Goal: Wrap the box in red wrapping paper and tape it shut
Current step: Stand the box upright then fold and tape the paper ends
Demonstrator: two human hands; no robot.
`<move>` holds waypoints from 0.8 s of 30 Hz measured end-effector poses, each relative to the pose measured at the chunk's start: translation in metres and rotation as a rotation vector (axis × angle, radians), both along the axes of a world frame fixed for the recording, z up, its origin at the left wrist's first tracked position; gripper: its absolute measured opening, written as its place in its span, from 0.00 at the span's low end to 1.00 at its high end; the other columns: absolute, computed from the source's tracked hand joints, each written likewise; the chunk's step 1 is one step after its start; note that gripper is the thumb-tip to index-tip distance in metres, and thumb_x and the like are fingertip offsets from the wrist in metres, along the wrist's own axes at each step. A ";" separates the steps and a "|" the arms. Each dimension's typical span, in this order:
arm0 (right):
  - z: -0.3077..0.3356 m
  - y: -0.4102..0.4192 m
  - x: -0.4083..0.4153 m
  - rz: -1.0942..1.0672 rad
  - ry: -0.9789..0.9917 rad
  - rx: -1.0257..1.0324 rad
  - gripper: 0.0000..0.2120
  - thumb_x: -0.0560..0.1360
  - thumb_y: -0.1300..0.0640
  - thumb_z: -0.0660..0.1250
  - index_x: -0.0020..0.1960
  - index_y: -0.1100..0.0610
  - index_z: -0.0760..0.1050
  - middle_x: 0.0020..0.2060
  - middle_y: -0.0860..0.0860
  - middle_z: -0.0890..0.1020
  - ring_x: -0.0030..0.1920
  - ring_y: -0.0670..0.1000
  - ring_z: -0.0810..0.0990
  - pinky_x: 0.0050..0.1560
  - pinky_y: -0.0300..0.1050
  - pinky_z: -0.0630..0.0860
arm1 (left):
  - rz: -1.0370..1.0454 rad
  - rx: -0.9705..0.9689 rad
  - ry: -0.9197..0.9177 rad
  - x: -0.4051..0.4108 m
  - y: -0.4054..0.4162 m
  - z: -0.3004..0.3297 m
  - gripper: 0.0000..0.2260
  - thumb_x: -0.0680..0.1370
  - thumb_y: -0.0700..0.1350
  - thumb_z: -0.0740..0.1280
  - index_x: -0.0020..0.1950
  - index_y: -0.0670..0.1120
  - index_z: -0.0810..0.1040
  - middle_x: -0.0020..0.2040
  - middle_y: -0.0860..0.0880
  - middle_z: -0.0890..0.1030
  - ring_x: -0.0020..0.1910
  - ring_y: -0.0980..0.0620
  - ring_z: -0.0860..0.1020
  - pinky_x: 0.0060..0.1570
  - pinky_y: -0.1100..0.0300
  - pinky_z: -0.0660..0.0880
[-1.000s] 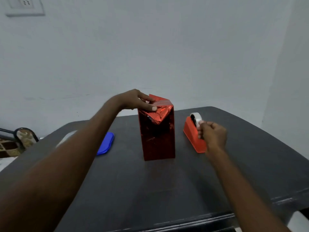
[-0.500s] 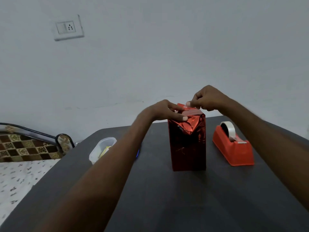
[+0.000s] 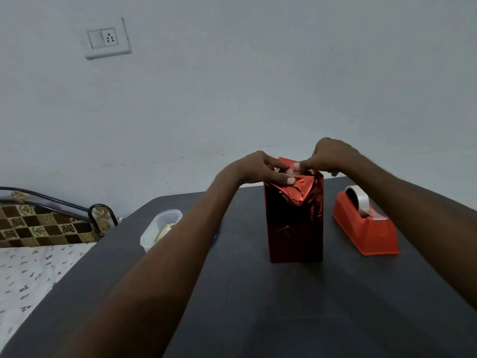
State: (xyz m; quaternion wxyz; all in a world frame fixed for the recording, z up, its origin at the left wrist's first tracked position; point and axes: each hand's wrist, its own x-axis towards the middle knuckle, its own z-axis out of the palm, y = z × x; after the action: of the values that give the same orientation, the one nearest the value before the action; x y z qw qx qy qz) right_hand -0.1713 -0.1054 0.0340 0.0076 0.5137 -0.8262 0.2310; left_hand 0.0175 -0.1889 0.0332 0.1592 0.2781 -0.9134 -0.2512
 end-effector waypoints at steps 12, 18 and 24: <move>-0.017 -0.006 0.017 0.062 -0.754 0.052 0.23 0.75 0.45 0.72 0.61 0.60 0.75 0.51 0.60 0.84 0.48 0.61 0.84 0.43 0.51 0.80 | 0.003 0.023 0.028 0.004 0.001 -0.002 0.19 0.70 0.56 0.77 0.60 0.58 0.83 0.56 0.44 0.81 0.57 0.52 0.78 0.53 0.65 0.70; -0.021 -0.002 0.013 0.065 -0.889 0.010 0.18 0.79 0.47 0.66 0.60 0.60 0.76 0.50 0.58 0.83 0.47 0.57 0.81 0.44 0.51 0.76 | 0.027 0.022 -0.012 0.002 0.002 -0.001 0.24 0.71 0.56 0.76 0.65 0.55 0.79 0.56 0.55 0.76 0.59 0.56 0.72 0.56 0.62 0.64; -0.031 -0.002 0.007 0.127 -0.897 -0.030 0.15 0.77 0.47 0.69 0.57 0.57 0.76 0.50 0.58 0.84 0.49 0.57 0.82 0.51 0.53 0.78 | 0.012 -0.010 -0.022 0.004 0.001 -0.003 0.26 0.69 0.60 0.76 0.65 0.56 0.80 0.60 0.54 0.78 0.61 0.54 0.74 0.58 0.60 0.68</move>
State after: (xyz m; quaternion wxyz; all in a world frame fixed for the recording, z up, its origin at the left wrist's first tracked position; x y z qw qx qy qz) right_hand -0.1643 -0.1079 0.0028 -0.3580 0.4124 -0.7111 0.4429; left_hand 0.0210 -0.1882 0.0305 0.1522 0.2855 -0.9145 -0.2428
